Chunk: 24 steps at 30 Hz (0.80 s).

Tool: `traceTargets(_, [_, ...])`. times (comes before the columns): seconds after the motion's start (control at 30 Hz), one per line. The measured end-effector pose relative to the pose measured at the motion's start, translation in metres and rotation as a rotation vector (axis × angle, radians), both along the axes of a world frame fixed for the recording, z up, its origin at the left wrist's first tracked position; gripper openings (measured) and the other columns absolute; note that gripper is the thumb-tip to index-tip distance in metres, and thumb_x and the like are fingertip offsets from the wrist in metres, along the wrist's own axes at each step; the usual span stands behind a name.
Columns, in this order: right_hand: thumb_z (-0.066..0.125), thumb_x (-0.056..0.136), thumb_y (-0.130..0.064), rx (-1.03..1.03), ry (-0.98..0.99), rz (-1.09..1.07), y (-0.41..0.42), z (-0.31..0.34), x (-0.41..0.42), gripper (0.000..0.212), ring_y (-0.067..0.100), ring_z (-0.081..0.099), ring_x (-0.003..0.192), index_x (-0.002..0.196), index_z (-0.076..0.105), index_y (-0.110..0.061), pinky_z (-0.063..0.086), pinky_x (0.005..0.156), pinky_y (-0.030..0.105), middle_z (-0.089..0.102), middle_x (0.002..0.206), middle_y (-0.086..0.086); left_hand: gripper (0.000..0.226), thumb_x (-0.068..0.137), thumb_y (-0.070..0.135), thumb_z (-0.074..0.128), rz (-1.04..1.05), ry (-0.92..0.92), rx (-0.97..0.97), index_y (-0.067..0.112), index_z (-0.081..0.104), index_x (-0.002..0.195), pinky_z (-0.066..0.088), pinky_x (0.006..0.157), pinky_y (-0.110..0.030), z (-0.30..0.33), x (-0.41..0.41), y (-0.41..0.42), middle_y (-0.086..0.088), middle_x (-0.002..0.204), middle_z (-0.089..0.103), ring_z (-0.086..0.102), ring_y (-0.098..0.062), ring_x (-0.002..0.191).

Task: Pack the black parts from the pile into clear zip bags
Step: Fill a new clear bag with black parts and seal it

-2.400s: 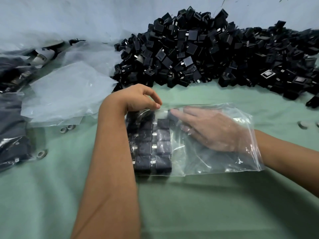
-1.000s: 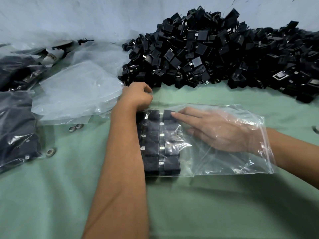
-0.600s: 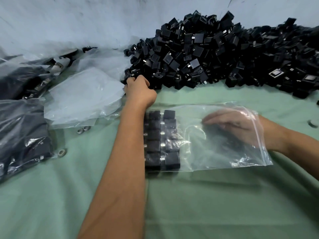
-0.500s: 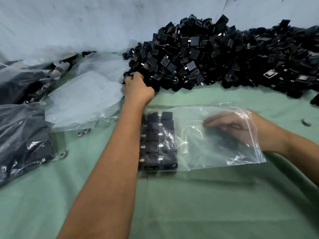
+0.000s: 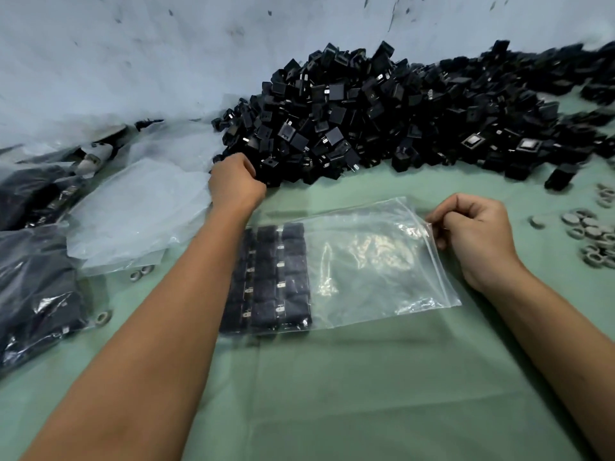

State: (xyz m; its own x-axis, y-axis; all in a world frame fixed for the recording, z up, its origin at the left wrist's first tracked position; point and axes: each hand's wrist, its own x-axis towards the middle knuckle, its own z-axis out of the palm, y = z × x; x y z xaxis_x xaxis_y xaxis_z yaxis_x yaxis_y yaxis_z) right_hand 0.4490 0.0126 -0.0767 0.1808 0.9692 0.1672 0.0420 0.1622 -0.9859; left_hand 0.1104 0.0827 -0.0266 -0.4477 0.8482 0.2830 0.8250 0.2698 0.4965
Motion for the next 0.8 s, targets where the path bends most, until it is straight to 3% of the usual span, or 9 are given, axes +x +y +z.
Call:
traceTargets(0.13, [0.042,0.08,0.017,0.051,-0.03,0.027,-0.005,0.005,-0.003,0.041,0.01,0.052,0.048,0.071,0.069,-0.013,0.04,0.043,0.026,0.067,0.063,0.002,0.036,0.071,0.016,0.088,-0.037,-0.289,0.264,0.021,0.065,0.099,0.054,0.075,-0.022,0.018,0.034,-0.028,0.007,0.09,0.067,0.067,-0.01,0.088])
traceTargets(0.2, [0.047,0.09,0.012,0.096,-0.029,0.059,-0.007,0.01,-0.003,0.029,0.011,0.054,0.052,0.09,0.069,-0.006,0.038,0.043,0.026,0.07,0.075,0.003,0.047,0.066,0.018,0.095,-0.28,-0.443,0.345,0.022,0.063,0.101,0.053,0.071,-0.013,0.026,0.074,-0.048,0.008,0.09,0.068,0.067,-0.003,0.082])
traceTargets(0.33, [0.051,0.109,-0.025,0.087,0.088,0.264,-0.008,0.014,-0.001,0.027,0.018,0.06,0.066,0.123,0.064,-0.007,0.038,0.043,0.025,0.068,0.094,0.012,0.06,0.062,0.007,0.096,-0.814,-0.591,0.29,0.013,0.061,0.11,0.058,0.08,-0.027,0.02,0.159,-0.08,-0.005,0.099,0.075,0.073,-0.015,0.091])
traceTargets(0.4, [0.052,0.104,-0.039,0.035,0.201,0.368,-0.008,0.015,0.003,0.039,0.024,0.062,0.07,0.122,0.062,-0.005,0.037,0.044,0.027,0.064,0.093,0.016,0.057,0.065,-0.003,0.091,-0.9,-0.652,0.256,0.008,0.06,0.111,0.059,0.089,-0.032,0.016,0.183,-0.082,-0.007,0.104,0.077,0.074,-0.016,0.098])
traceTargets(0.5, [0.062,0.095,-0.034,0.016,0.301,0.368,-0.007,0.017,0.014,0.027,0.018,0.061,0.063,0.107,0.069,-0.011,0.036,0.044,0.023,0.067,0.079,0.007,0.051,0.068,-0.008,0.088,-0.886,-0.702,0.182,0.004,0.063,0.111,0.06,0.091,-0.04,0.012,0.195,-0.079,-0.008,0.112,0.074,0.073,-0.02,0.101])
traceTargets(0.57, [0.066,0.095,-0.028,-0.004,0.311,0.314,-0.003,0.017,0.023,0.02,0.016,0.057,0.059,0.104,0.072,-0.011,0.036,0.044,0.021,0.069,0.077,0.008,0.049,0.072,-0.002,0.089,-0.869,-0.633,0.141,0.007,0.065,0.114,0.062,0.084,-0.035,0.01,0.193,-0.076,-0.005,0.12,0.067,0.068,-0.021,0.103])
traceTargets(0.63, [0.066,0.1,-0.025,-0.037,0.251,0.257,0.001,0.015,0.029,0.016,0.016,0.052,0.054,0.1,0.074,-0.011,0.034,0.043,0.02,0.07,0.075,0.011,0.046,0.078,0.001,0.082,-0.884,-0.417,0.059,0.014,0.066,0.12,0.058,0.09,-0.035,0.006,0.185,-0.068,-0.001,0.128,0.062,0.059,-0.019,0.116])
traceTargets(0.73, [0.062,0.102,-0.02,-0.14,0.109,0.242,0.005,0.013,0.034,0.016,0.015,0.049,0.051,0.108,0.076,-0.013,0.032,0.04,0.018,0.068,0.07,0.012,0.061,0.079,-0.014,0.052,-0.937,-0.126,-0.185,0.025,0.069,0.123,0.038,0.112,-0.033,0.007,0.17,-0.059,-0.001,0.132,0.061,0.046,-0.018,0.132])
traceTargets(0.8, [0.06,0.103,-0.015,-0.185,0.104,0.279,0.004,0.014,0.035,0.019,0.016,0.049,0.053,0.111,0.076,-0.009,0.034,0.041,0.018,0.067,0.076,0.012,0.073,0.076,-0.016,0.042,-0.924,-0.076,-0.291,0.032,0.068,0.125,0.024,0.108,-0.019,0.01,0.165,-0.056,-0.003,0.135,0.057,0.035,-0.018,0.136])
